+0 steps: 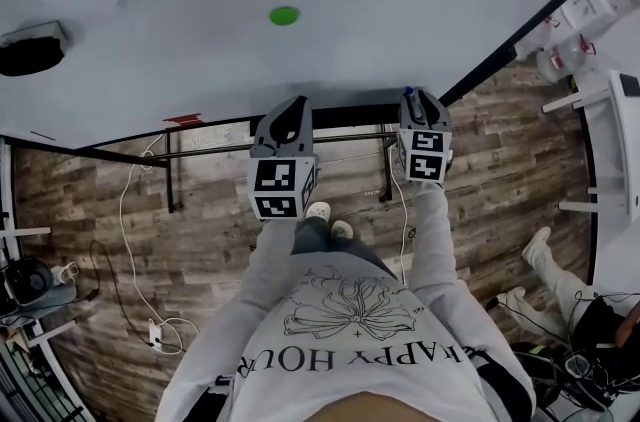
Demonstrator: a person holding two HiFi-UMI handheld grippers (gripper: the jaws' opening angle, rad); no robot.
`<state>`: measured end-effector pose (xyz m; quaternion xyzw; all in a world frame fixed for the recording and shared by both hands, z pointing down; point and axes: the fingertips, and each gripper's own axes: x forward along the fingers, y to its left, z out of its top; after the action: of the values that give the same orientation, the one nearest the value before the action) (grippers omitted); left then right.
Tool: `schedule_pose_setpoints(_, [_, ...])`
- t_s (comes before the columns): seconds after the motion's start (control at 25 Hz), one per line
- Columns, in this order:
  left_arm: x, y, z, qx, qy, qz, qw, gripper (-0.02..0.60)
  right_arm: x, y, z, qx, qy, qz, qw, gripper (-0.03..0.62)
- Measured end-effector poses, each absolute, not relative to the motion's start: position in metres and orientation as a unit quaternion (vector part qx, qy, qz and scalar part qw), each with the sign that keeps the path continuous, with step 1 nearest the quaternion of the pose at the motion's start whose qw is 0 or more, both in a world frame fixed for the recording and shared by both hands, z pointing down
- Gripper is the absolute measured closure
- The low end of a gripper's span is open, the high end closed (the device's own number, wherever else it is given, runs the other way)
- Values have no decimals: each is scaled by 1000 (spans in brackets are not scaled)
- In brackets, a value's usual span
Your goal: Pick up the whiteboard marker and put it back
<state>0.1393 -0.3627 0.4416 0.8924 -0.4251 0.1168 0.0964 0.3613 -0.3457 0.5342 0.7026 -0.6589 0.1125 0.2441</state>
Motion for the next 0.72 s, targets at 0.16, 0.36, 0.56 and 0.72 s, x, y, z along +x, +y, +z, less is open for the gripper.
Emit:
schedule_pose_setpoints(0.16, [139,-365,447,892,-424,120,102,574,360,-350,539,696,-660,108,260,481])
schedule_pose_setpoints(0.36, [140,-368,450,893,-422,122,103,575,360,-352,541,695,-658,108,268,511])
schedule_pose_setpoints(0.56, [141,-371,449,893,-420,122,103,574,361,-352,539,698,-657,105,264,516])
schedule_pose_setpoints(0.72, [144,-370,447,895,-416,121,100,574,366,-350,530,708,-654,94,250,525])
